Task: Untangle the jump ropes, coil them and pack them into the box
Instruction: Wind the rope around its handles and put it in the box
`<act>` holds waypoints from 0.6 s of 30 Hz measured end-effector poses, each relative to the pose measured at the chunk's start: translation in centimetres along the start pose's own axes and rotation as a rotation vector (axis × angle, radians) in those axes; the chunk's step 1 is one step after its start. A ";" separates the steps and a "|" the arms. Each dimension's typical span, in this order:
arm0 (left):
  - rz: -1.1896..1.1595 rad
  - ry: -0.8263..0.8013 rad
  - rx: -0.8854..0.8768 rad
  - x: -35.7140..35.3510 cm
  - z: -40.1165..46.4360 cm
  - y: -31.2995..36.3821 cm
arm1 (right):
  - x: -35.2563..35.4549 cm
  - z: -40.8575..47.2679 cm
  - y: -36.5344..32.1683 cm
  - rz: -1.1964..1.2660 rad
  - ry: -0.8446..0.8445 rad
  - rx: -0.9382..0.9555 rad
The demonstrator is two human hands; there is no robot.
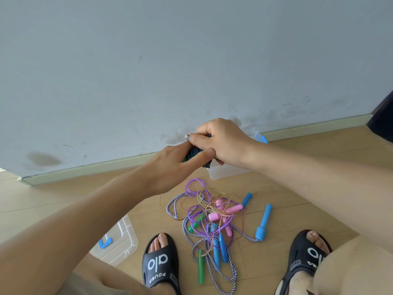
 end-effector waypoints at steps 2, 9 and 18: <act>-0.014 0.027 -0.010 0.3 0.1 0.0 | 0.1 -0.1 0.0 0.055 -0.013 -0.043; -0.305 -0.009 -0.028 0.6 0.1 0.2 | -1.7 -1.6 0.3 0.379 -0.354 -0.222; -0.400 -0.074 0.004 0.6 0.1 0.2 | 0.7 -0.9 0.2 0.197 -0.115 -0.145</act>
Point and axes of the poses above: each hand's wrist, its own z-axis towards the middle knuckle, its own x-axis out of the back of the hand, y = z × x, the point moved 10 cm from there along z, towards the middle knuckle, and after that the axes turned 3 degrees about x, right-handed, at the moved point
